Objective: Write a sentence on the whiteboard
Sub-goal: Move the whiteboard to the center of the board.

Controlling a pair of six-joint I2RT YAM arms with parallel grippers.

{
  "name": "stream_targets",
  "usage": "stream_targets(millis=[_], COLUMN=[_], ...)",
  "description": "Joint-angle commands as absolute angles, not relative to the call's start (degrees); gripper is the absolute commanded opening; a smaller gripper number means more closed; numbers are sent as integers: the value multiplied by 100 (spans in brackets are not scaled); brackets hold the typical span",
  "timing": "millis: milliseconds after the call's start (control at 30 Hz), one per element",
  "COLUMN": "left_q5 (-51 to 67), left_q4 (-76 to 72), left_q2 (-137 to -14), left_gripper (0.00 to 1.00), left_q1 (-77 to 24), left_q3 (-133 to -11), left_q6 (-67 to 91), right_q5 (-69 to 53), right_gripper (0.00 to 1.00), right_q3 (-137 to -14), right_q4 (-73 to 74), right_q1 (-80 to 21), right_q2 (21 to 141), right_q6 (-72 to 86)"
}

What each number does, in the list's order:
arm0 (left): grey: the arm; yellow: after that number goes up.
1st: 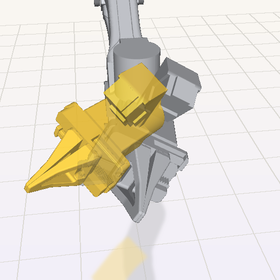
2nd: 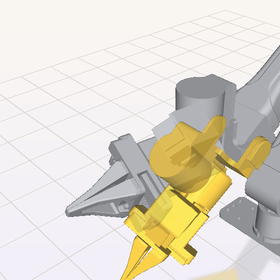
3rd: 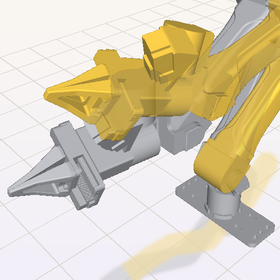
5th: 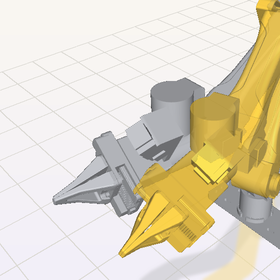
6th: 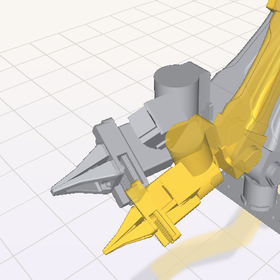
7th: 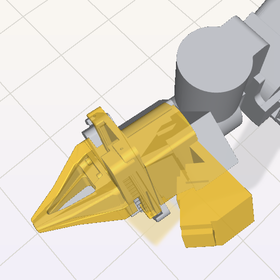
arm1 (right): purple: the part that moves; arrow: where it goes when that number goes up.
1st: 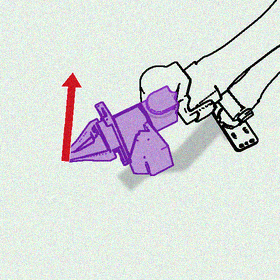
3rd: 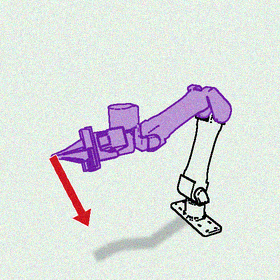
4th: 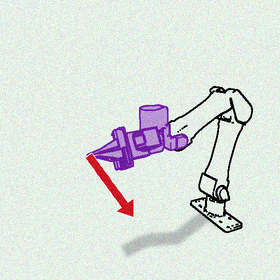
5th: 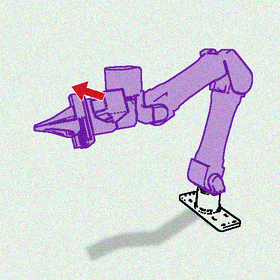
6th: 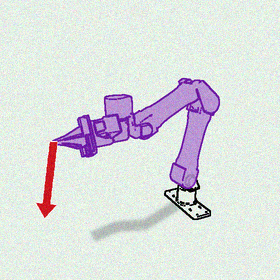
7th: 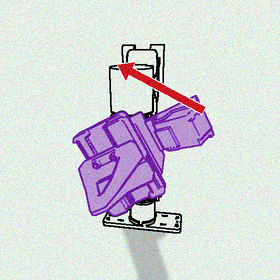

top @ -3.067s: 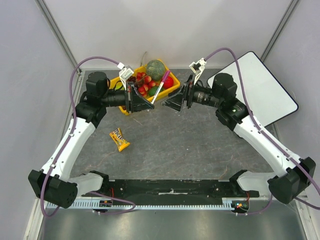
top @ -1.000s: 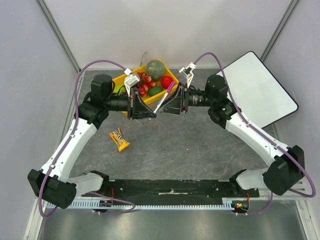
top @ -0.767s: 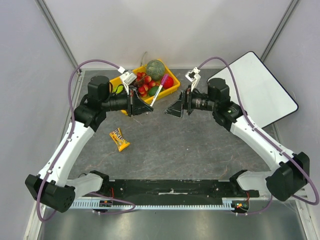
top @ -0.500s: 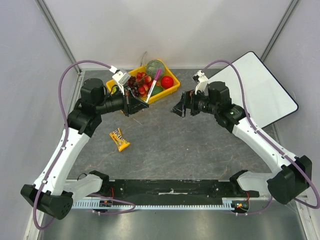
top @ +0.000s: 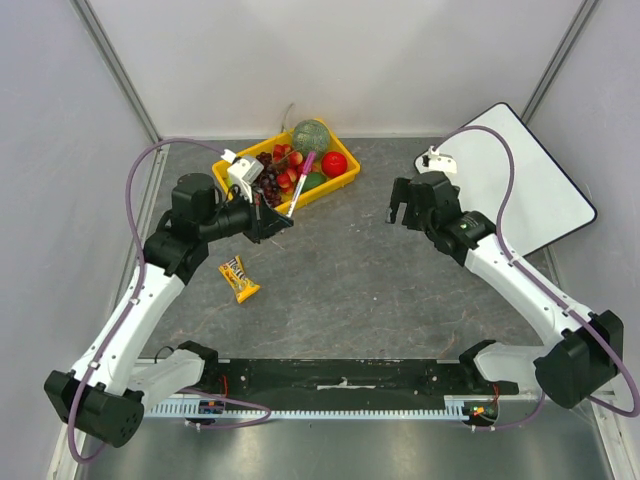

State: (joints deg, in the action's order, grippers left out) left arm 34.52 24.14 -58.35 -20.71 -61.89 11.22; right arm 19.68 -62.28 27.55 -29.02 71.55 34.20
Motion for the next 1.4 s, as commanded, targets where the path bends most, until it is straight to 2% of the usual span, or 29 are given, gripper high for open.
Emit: stream_targets(millis=[0,333,767,933,1167,1367], left_q5=[3410,3234,3217,3436,3507,3665], left_q4=[1952,1933,1881,1653,1450,1203], left_q2=[-5704,-4922,-4904,-4852,-4851,-4878], left_gripper=[2,2,2,2,2,2], left_q1=[-2057,-2065,-2065,-2057,-2065,-2065], left_q3=[-5898,-5616,-5362,-5063,-4773,-4535], left_q6=[1046,844,633,773,888,1081], right_q5=[2944,2760,2839,2900,3225,3902], right_gripper=[98,98,98,87,79,75], right_q3=[-6126,-5985,-6161,-6170,-6091,-6003], right_q4=[3014,3225,3735,3779,3814,3806], right_q1=[-2839,-2681,-2435,-2180,-1855,-1811], right_q2=[7233,7681,8322,8718,9017,9202], right_q6=[4331,4887,5835,6257,6565,6908])
